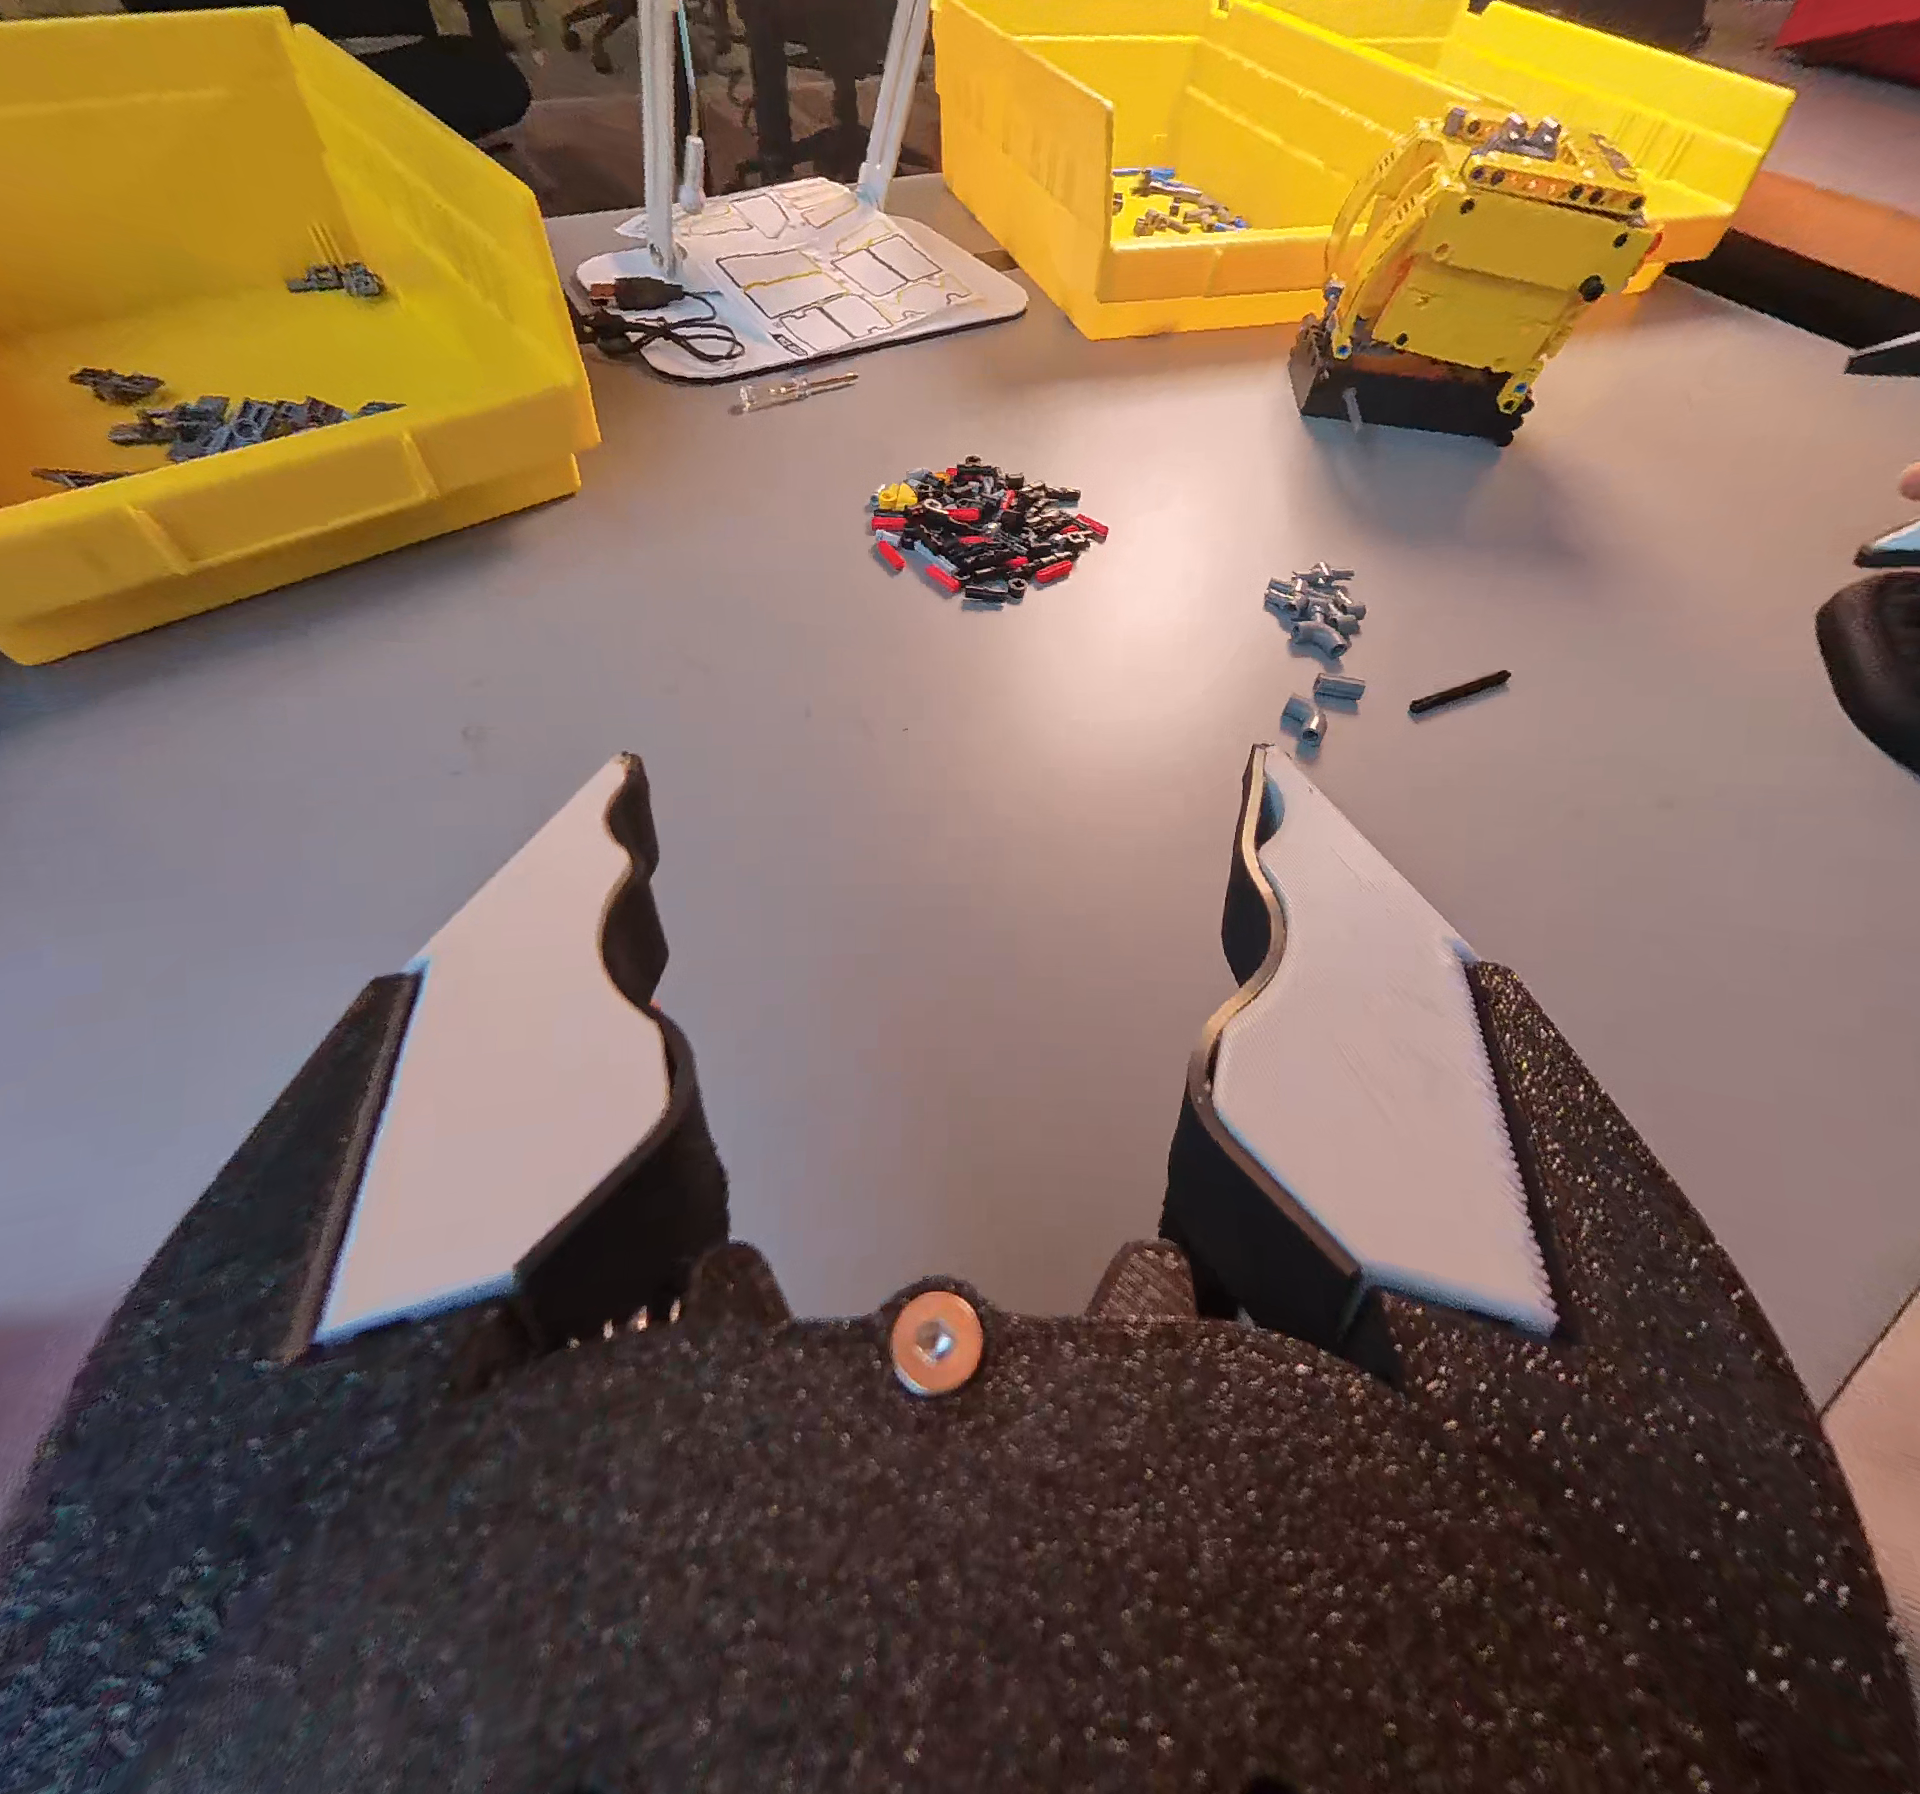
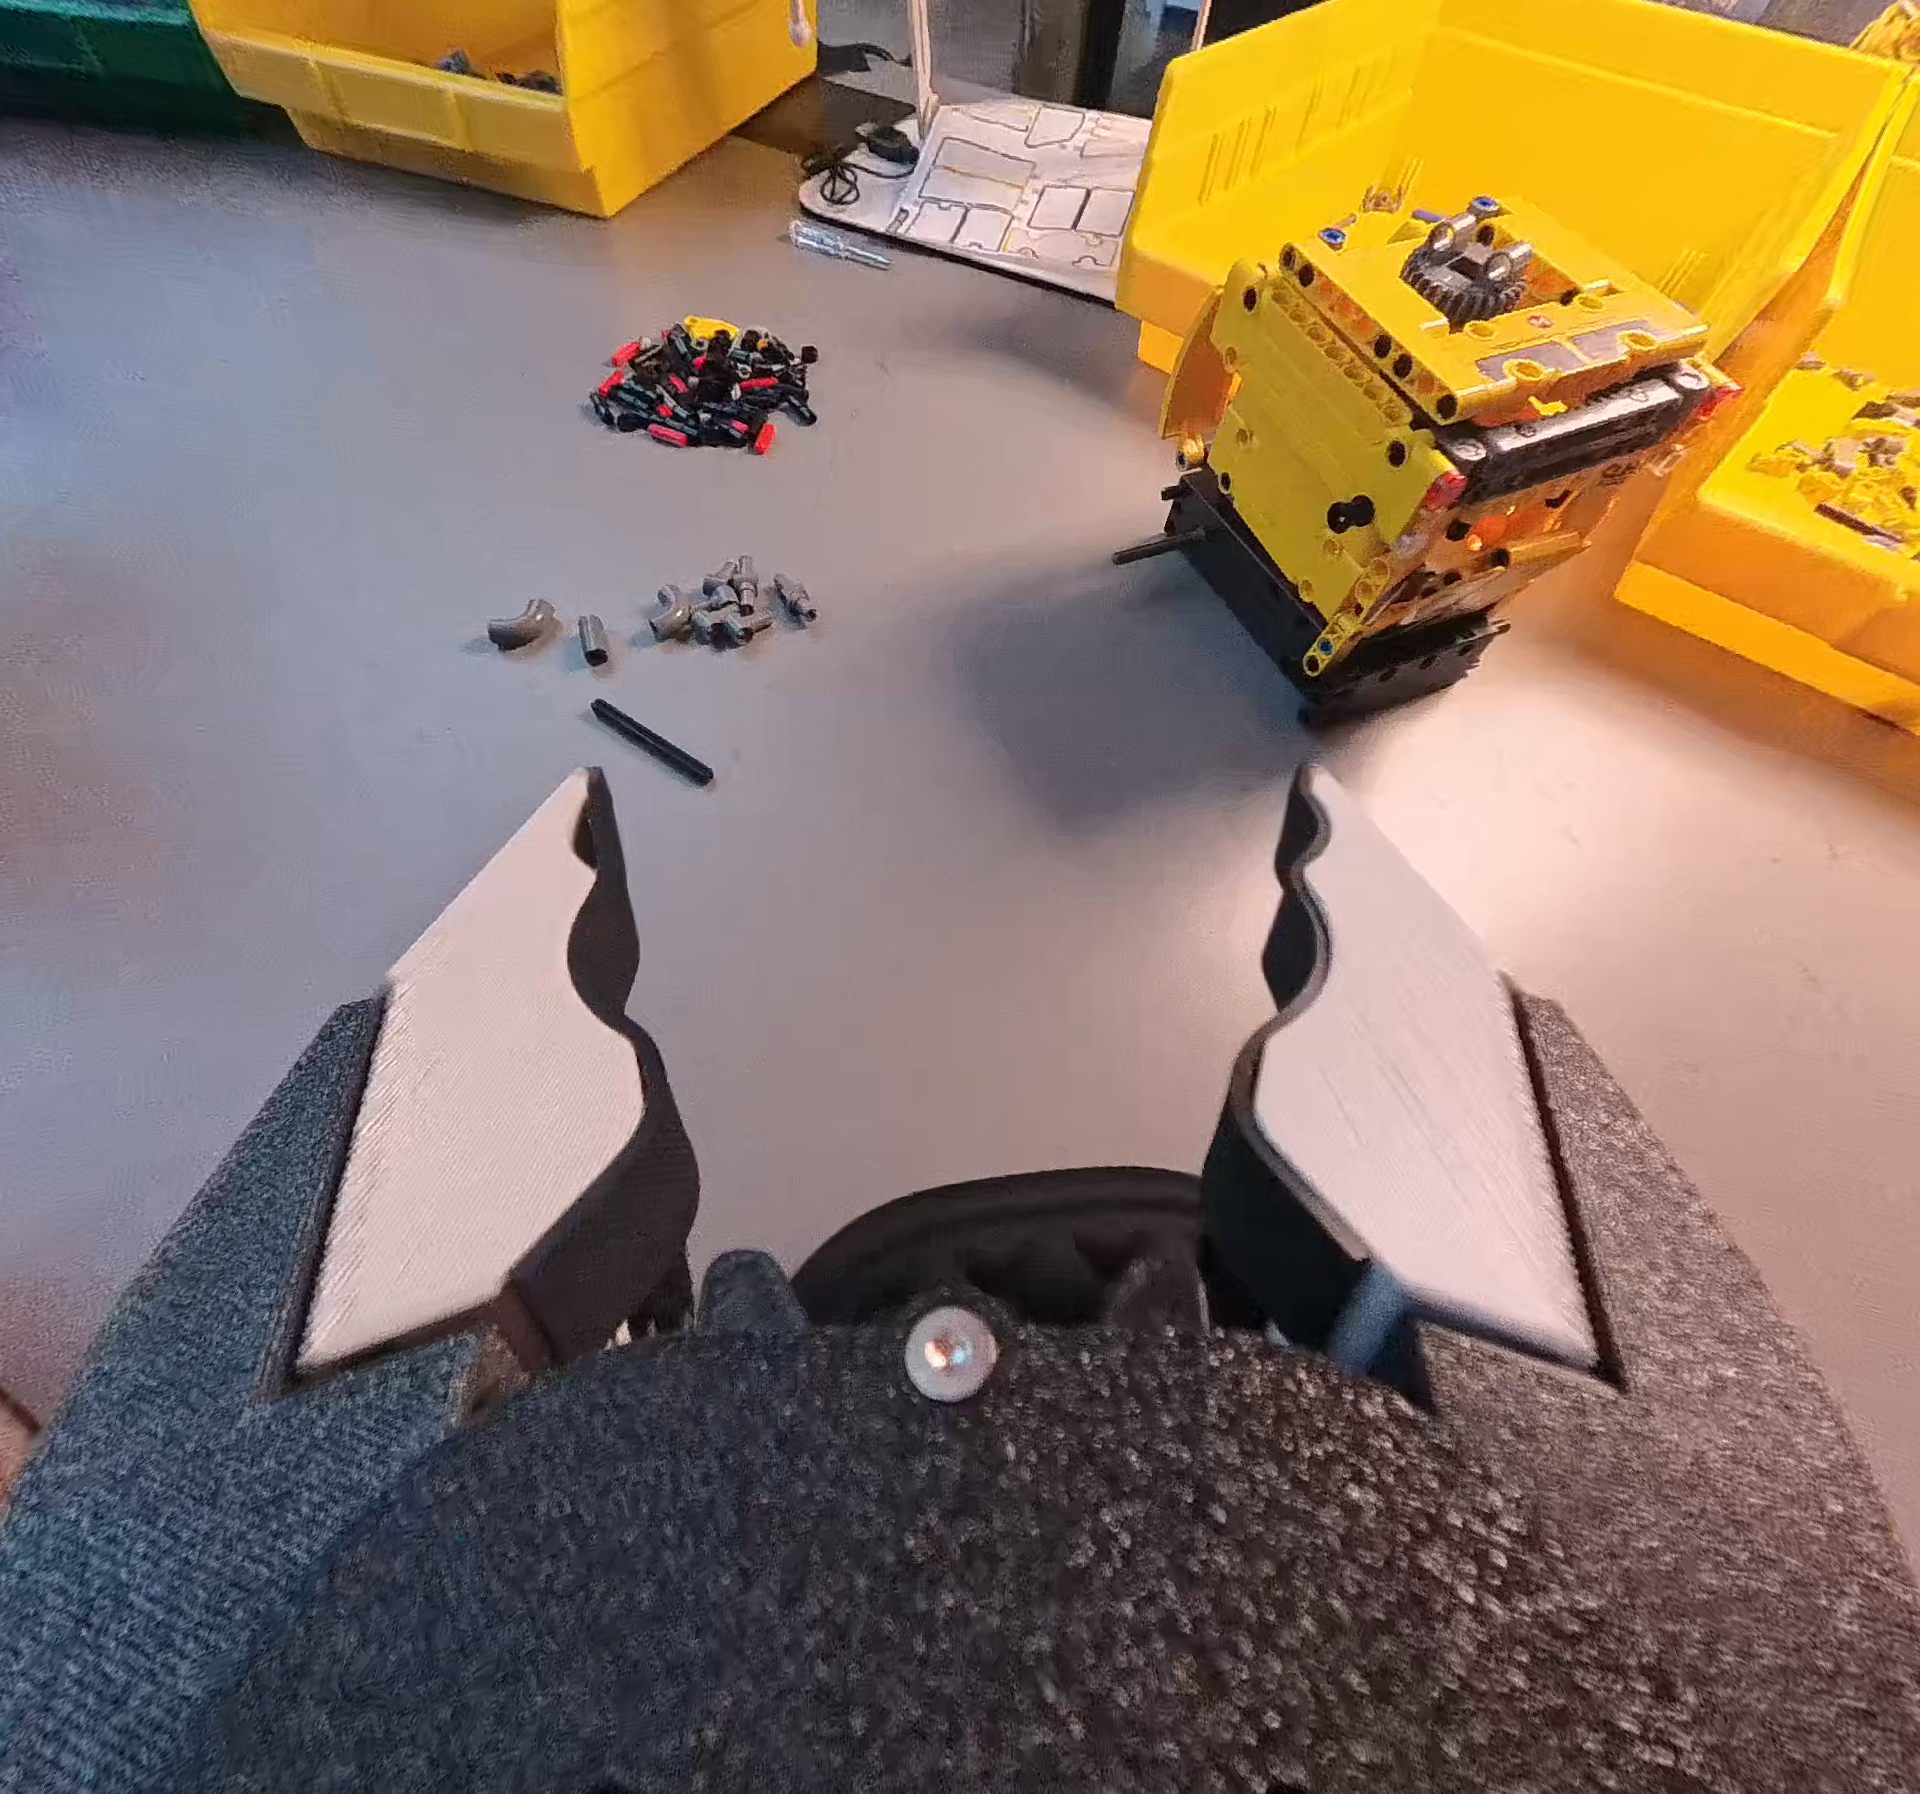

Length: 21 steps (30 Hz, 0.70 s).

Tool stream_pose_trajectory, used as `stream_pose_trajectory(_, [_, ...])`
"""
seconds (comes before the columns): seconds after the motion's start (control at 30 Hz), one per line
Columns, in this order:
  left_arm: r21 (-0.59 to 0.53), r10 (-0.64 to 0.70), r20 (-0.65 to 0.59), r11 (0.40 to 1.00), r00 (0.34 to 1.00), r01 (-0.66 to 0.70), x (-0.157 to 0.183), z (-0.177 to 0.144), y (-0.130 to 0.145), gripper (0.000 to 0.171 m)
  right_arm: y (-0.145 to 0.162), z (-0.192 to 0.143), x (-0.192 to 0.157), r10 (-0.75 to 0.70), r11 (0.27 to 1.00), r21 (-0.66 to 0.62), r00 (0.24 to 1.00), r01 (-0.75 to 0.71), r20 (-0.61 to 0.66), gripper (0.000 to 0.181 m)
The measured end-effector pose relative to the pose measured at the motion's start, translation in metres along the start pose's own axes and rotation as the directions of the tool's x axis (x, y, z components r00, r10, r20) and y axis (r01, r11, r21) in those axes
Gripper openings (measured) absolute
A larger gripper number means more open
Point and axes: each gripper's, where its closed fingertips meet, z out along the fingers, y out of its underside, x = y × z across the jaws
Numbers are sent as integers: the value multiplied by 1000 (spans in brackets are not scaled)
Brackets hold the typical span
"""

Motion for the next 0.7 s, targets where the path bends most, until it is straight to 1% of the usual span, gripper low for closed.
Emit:
stream_pose_trajectory(0.07, [-17, 40, -30, 999, 999, -40, 8, 2, 4, 111, 2, 1, -8, 14, 1000, -4, 999, -14, 36, 123])
stream_pose_trajectory(0.13, [-34, 70, -56, 997, 996, -72, 15, 5, 7, 109, 6, 1, -15, -16, 1000, -23, 999, 18, 47, 122])
stream_pose_trajectory(0.23, [-73, 77, -69, 994, 995, -82, 18, 11, 13, 110, 8, -1, -18, -22, 999, -27, 998, 24, 63, 120])
stream_pose_trajectory(0.4, [-73, 52, -79, 996, 996, -57, 15, 12, 11, 107, -6, -3, 3, -5, 999, 41, 1000, 5, 14, 108])
stream_pose_trajectory(0.5, [-71, 74, -77, 994, 994, -80, 13, 13, 8, 106, -12, 3, 15, 2, 999, 52, 1000, -2, -5, 106])
stream_pose_trajectory(0.57, [-70, 93, -80, 993, 992, -98, 12, 15, 6, 105, -17, 7, 19, -9, 998, 64, 1000, 10, -7, 98])
stream_pose_trajectory(0.7, [-51, 92, -90, 994, 992, -97, 8, 19, -2, 104, -33, 16, 45, -99, 992, 73, 993, 104, -63, 68])
